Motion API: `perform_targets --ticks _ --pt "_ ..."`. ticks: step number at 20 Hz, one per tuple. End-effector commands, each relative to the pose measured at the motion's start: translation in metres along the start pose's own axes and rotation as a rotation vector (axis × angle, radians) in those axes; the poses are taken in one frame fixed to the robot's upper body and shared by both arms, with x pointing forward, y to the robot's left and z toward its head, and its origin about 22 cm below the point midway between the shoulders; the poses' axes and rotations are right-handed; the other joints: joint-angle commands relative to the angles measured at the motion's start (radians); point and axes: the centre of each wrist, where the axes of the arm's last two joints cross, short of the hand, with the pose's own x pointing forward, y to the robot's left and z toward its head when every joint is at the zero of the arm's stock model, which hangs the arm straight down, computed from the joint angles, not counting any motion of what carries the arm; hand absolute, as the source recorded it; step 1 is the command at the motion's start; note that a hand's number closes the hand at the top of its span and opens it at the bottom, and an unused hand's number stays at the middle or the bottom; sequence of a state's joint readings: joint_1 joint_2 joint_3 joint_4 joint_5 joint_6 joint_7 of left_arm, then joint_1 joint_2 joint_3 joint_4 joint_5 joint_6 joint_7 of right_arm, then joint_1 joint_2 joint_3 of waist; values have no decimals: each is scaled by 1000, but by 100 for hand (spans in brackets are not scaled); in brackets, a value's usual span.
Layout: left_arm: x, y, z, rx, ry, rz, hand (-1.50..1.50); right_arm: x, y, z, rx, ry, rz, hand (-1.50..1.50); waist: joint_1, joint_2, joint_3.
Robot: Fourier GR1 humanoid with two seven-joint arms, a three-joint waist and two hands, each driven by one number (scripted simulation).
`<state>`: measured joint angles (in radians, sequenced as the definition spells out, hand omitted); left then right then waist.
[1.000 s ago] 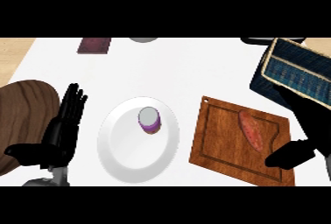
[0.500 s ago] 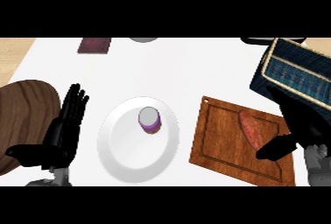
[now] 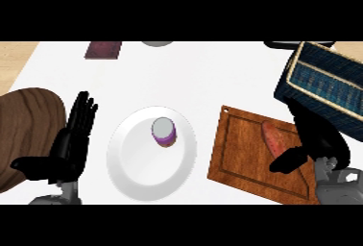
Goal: Pick the sweet potato from the cutting board and place it in the basket
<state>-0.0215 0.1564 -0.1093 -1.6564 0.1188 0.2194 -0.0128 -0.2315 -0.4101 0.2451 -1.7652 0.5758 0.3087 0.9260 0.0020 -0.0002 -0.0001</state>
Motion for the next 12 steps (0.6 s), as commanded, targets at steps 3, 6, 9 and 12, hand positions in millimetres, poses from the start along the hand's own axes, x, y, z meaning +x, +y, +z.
perform_targets --ticks 3,6,9,12 --pt "15 15 6 4 -6 0 0 -15 23 -7 15 32 9 -150 1 0 0" --pt "-2 7 11 7 -3 -8 0 -3 31 5 45 48 32 -150 -1 -1 0" --pt "0 8 -1 -5 20 10 0 -10 23 4 60 49 40 -150 -3 -1 0" --pt "-10 7 8 -6 22 9 0 -18 32 -27 65 48 37 -150 0 0 0"
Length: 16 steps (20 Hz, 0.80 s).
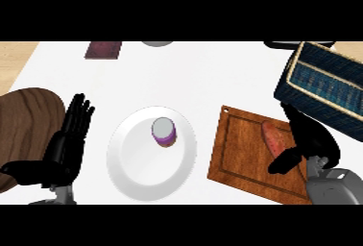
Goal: Pick the sweet potato from the cutting board and place it in the basket
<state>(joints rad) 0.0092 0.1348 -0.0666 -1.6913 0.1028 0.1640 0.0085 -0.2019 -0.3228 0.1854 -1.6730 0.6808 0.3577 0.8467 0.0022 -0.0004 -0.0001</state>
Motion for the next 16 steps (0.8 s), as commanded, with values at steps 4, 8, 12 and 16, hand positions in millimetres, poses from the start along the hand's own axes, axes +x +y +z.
perform_targets --ticks 4,8,12,16 --pt "-1 0 4 -7 -20 -5 0 -5 25 -21 35 -1 12 -150 1 0 0" --pt "-6 -8 0 11 4 -20 0 -8 8 -20 41 4 -4 -150 -1 0 0" --pt "1 -16 -16 9 -18 -12 0 -27 31 2 45 4 1 -150 -6 0 0" --pt "7 -5 -6 3 -17 -9 0 -1 24 -15 47 11 -8 -150 -1 0 0"
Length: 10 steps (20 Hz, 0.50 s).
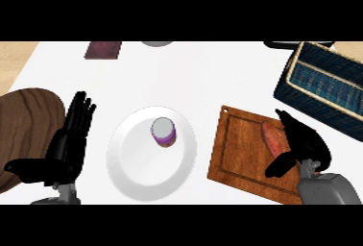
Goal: Pick the sweet potato from the cutting board and place it in the basket
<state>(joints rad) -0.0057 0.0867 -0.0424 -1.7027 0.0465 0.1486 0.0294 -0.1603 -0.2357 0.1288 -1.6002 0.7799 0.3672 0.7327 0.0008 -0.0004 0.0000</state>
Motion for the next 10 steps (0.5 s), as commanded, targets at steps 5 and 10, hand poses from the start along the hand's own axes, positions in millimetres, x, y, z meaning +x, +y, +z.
perform_targets --ticks 5,10 --pt "-12 4 1 5 7 7 0 -22 31 -23 -23 10 -30 -150 0 1 0" --pt "8 16 -13 -18 1 10 0 -37 24 -37 75 -28 30 150 2 1 0"
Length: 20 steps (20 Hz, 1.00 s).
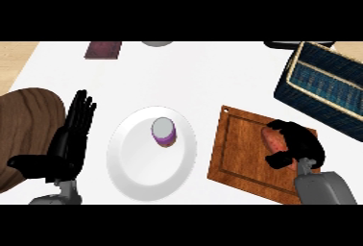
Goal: Pick the sweet potato from the cutting board and place it in the basket
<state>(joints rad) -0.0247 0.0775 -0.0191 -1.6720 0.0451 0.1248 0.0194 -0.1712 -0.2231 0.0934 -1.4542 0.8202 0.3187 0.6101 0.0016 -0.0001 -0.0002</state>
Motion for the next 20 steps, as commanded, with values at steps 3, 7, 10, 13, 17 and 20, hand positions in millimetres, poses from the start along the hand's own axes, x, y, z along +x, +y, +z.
perform_targets --ticks 3,7,10,13,17,20 --pt "10 -2 5 -16 -7 -6 0 6 -9 -18 17 -73 121 150 5 0 0" --pt "-1 14 10 -10 0 0 0 -10 14 -12 22 -87 127 150 1 0 0" --pt "-3 0 -1 -7 6 -9 0 17 15 -7 -11 -103 152 150 0 0 0" --pt "-2 -11 2 1 -2 -5 0 19 16 7 -29 -128 159 150 -2 0 0" --pt "1 -6 -2 -20 -5 19 0 70 27 -28 -122 -80 146 150 20 6 1" --pt "11 -7 1 -31 -19 -8 0 99 25 -44 -190 13 93 150 43 12 2"
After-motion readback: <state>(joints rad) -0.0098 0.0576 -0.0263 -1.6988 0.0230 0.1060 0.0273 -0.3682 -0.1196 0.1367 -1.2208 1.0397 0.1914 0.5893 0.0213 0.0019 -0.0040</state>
